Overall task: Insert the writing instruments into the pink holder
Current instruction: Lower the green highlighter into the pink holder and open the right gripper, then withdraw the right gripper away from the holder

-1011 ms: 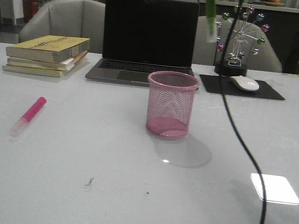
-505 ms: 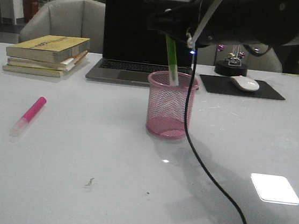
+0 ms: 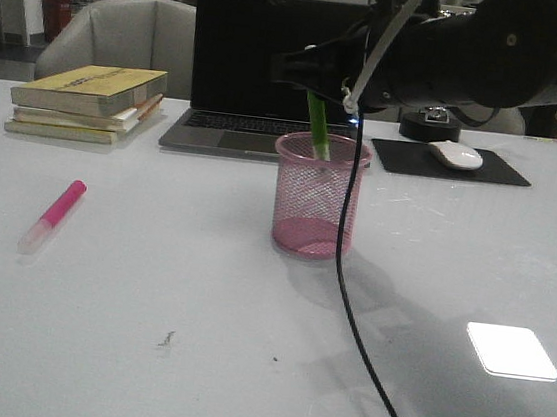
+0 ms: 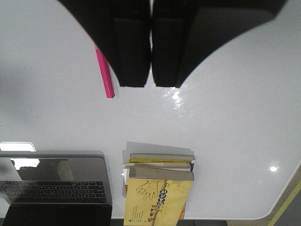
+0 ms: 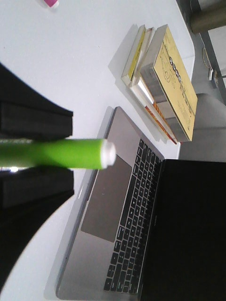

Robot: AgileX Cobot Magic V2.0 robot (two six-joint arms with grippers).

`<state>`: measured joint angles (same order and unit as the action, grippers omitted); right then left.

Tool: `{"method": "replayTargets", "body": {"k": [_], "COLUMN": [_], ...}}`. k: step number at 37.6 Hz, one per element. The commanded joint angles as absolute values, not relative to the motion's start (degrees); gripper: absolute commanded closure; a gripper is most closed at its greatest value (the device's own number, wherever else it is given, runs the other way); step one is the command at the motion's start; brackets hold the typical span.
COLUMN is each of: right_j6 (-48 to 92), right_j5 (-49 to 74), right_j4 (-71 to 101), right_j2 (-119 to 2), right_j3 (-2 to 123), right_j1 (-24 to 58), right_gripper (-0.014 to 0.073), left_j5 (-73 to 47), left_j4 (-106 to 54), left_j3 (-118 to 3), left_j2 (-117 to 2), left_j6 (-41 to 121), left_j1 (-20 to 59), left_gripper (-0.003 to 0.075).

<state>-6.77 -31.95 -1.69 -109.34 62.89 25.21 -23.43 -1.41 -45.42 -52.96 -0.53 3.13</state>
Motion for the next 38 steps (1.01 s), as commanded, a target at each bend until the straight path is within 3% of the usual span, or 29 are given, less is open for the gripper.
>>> {"method": "replayTargets", "body": {"k": [1,12,38], "right_j6": [-6.5,-3.2,-2.38], "right_j5": [-36.84,-30.38,17.36], "right_j4": [-1.6,-1.6,-6.76], "right_j2": [-105.9,-98.29,-58.15], "right_j3": [64.42,64.42,63.24], "right_j1": [25.17,23.52,11.14], "right_gripper": [0.026,0.0258,0.0258], "left_j5": [-19.09,-19.09,-19.09], "left_j4": [-1.86,-1.86,-1.86], "left_j3": [-47.51,-47.51,-47.51], "left_j2": [-52.59,-52.59,-52.59], "left_j6": [-1.16,-1.16,-1.16], "left_j1": [3.51,3.51,3.51], "left_gripper": [0.0591,0.0591,0.0591]}}
